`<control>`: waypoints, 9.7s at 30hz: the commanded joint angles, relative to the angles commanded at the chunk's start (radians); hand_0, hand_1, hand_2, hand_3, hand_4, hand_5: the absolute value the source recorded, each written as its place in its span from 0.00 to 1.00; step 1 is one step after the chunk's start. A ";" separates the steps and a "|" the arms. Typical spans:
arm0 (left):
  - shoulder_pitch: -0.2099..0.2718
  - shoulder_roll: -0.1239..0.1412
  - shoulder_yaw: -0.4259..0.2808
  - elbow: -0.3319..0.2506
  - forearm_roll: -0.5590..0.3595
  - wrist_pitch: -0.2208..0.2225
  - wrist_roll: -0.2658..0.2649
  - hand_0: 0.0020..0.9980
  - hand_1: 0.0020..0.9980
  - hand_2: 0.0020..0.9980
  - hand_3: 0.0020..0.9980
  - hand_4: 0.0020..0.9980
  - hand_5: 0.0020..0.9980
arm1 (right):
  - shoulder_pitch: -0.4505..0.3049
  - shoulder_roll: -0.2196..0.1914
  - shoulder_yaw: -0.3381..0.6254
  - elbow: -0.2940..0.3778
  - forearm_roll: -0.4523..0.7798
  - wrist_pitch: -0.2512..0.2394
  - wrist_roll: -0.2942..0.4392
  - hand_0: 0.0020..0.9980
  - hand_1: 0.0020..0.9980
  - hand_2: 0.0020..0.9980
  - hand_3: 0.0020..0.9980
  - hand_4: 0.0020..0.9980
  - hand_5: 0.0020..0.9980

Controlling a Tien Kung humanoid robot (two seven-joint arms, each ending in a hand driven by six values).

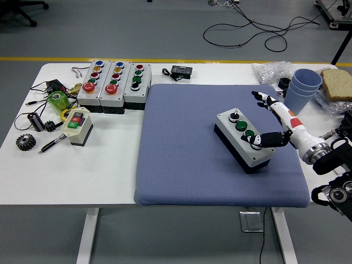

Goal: Pick up the button,place it on the desk,press the button,press the button

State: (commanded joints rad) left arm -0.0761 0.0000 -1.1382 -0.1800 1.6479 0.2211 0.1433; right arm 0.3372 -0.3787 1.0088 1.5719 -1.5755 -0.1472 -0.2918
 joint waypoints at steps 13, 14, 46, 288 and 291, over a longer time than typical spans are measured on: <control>0.007 0.000 -0.009 0.000 0.026 -0.006 0.005 0.59 0.63 0.67 0.54 0.35 0.67 | -0.006 0.089 -0.044 -0.041 -0.476 -0.010 -0.126 1.00 0.98 1.00 1.00 1.00 0.17; 0.008 0.000 -0.007 0.000 0.025 -0.007 0.005 0.59 0.63 0.67 0.54 0.35 0.67 | -0.005 0.099 -0.046 -0.051 -0.462 -0.019 -0.137 1.00 0.98 1.00 1.00 1.00 0.17; 0.006 0.000 0.009 0.000 0.001 -0.008 0.004 0.59 0.63 0.67 0.54 0.34 0.67 | 0.086 0.146 -0.055 -0.194 -0.418 0.110 -0.354 0.63 0.64 0.80 0.98 0.99 0.23; 0.007 0.000 0.006 0.000 0.020 -0.015 0.007 0.60 0.63 0.67 0.54 0.34 0.68 | -0.025 -0.108 -0.229 0.204 -0.464 0.102 -0.028 0.03 0.00 0.20 0.69 0.95 0.59; 0.008 0.000 0.007 0.000 0.021 -0.016 0.007 0.60 0.63 0.67 0.54 0.34 0.68 | -0.030 -0.111 -0.217 0.207 -0.458 0.102 -0.028 0.03 0.00 0.20 0.69 0.95 0.59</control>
State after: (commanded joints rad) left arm -0.0685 0.0000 -1.1308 -0.1800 1.6687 0.2047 0.1504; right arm 0.3077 -0.4898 0.7921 1.7790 -2.0336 -0.0457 -0.3193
